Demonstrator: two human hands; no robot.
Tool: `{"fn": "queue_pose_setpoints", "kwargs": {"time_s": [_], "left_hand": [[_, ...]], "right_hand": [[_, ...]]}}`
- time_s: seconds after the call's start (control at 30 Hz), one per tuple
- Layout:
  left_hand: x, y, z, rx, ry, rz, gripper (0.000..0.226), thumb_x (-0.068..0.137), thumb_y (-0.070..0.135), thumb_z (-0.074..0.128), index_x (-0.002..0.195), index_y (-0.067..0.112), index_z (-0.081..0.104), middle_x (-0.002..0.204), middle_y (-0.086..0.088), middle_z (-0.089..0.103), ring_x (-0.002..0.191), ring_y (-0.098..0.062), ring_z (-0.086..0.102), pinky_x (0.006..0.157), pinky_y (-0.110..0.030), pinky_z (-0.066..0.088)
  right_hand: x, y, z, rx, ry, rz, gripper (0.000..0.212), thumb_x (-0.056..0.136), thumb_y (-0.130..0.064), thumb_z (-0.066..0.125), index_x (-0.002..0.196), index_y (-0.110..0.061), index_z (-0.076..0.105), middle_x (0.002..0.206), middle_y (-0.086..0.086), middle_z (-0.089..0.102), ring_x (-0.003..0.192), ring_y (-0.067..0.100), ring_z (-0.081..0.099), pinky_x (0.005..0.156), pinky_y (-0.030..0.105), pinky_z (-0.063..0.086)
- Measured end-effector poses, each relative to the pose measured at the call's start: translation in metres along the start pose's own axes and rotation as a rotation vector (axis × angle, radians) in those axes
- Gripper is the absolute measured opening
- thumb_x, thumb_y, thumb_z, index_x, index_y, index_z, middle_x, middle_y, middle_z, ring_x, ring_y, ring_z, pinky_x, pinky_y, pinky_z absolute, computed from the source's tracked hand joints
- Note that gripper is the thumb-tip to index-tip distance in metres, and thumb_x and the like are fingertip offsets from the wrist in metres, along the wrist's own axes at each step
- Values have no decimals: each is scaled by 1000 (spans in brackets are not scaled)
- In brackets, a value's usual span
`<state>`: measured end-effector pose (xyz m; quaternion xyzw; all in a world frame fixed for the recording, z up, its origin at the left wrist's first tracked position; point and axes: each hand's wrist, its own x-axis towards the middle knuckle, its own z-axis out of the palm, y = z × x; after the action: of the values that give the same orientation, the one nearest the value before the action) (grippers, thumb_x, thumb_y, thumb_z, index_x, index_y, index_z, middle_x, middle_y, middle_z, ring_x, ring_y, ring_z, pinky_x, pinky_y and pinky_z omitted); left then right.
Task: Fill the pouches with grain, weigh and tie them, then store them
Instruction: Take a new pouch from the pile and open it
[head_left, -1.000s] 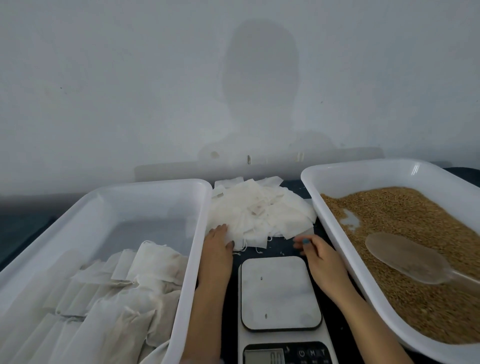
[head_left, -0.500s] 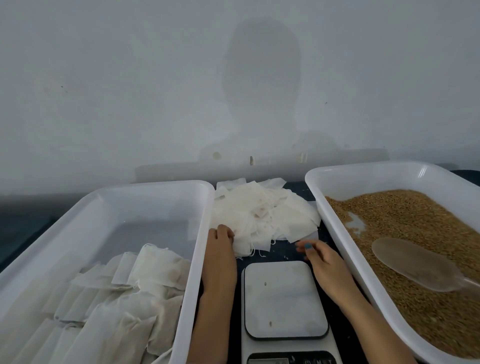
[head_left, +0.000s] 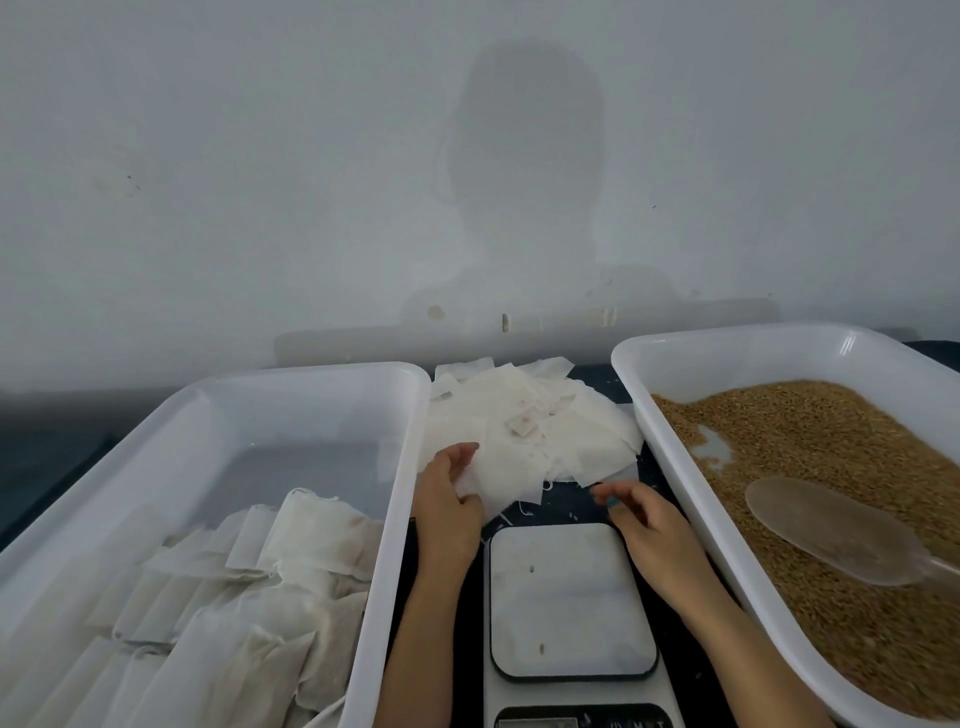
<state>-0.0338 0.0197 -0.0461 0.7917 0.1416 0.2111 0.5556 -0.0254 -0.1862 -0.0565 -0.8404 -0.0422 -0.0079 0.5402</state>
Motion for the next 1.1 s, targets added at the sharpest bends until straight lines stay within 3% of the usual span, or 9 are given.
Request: {"fn": "queue_pose_setpoints", "kwargs": {"time_s": [0.2, 0.33, 0.43, 0.6, 0.67, 0.77, 0.9, 1.03, 1.1], "left_hand": [[-1, 3, -2, -130, 33, -14, 39, 84, -20, 56, 102, 13, 66, 103, 10, 68, 96, 1, 63, 79, -1, 44], [-3, 11, -3, -326, 75, 43, 34, 89, -17, 53, 103, 10, 67, 109, 2, 71, 98, 6, 65, 90, -11, 49], [-7, 19, 3, -555, 45, 66, 35, 91, -19, 48, 113, 2, 65, 116, -6, 72, 111, -7, 65, 94, -17, 50], [-19, 34, 14, -846, -140, 29, 39, 91, -19, 46, 118, 5, 63, 122, -8, 70, 120, -17, 62, 101, -26, 49], [-25, 38, 17, -788, -188, 78, 37, 91, -17, 49, 117, 5, 65, 122, -6, 70, 120, -17, 62, 100, -25, 50], [-32, 42, 20, -688, -269, 143, 37, 90, -17, 51, 113, 7, 67, 120, -3, 71, 119, -15, 63, 92, -20, 52], [-35, 43, 18, -462, -301, 240, 53, 81, -24, 43, 111, 12, 67, 120, 3, 70, 122, -12, 59, 100, -27, 50], [-35, 39, 10, 4, -261, 480, 48, 77, -9, 68, 104, 31, 70, 120, 20, 65, 123, -2, 53, 103, -15, 38], [-35, 40, 7, 89, -261, 536, 41, 76, 3, 79, 98, 37, 72, 116, 22, 66, 119, -3, 54, 99, -11, 38]], "right_hand": [[-1, -3, -1, 47, 14, -19, 23, 100, -6, 52, 112, -22, 64, 110, -12, 67, 100, -8, 58, 76, 5, 42], [-7, -10, -1, 56, 12, -110, 24, 98, -6, 57, 114, -22, 65, 111, -14, 67, 102, -10, 60, 92, 12, 48], [-11, -15, 0, 42, 0, -215, 28, 95, -15, 64, 122, -22, 62, 119, -16, 65, 115, -6, 57, 102, 20, 44], [-16, -25, 3, 128, -76, -266, 40, 85, -48, 63, 124, -41, 57, 122, -30, 61, 118, -14, 52, 93, 3, 38], [-16, -26, 5, 123, -62, -297, 32, 84, -53, 61, 114, -41, 63, 116, -25, 66, 113, -9, 56, 89, 4, 41], [-14, -23, 8, 184, 26, -284, 37, 86, -46, 60, 114, -22, 69, 110, -11, 71, 105, 0, 64, 87, 15, 50], [-12, -21, 6, 246, 82, -238, 28, 91, -43, 53, 107, -25, 67, 91, -9, 73, 83, 5, 68, 70, 19, 52], [-12, -23, 8, 346, 119, -203, 30, 90, -43, 49, 105, -23, 65, 95, -6, 73, 87, 4, 69, 73, 17, 53], [-12, -24, 8, 371, 122, -197, 36, 90, -43, 49, 99, -14, 67, 86, 3, 71, 79, 15, 68, 69, 23, 52]]}}
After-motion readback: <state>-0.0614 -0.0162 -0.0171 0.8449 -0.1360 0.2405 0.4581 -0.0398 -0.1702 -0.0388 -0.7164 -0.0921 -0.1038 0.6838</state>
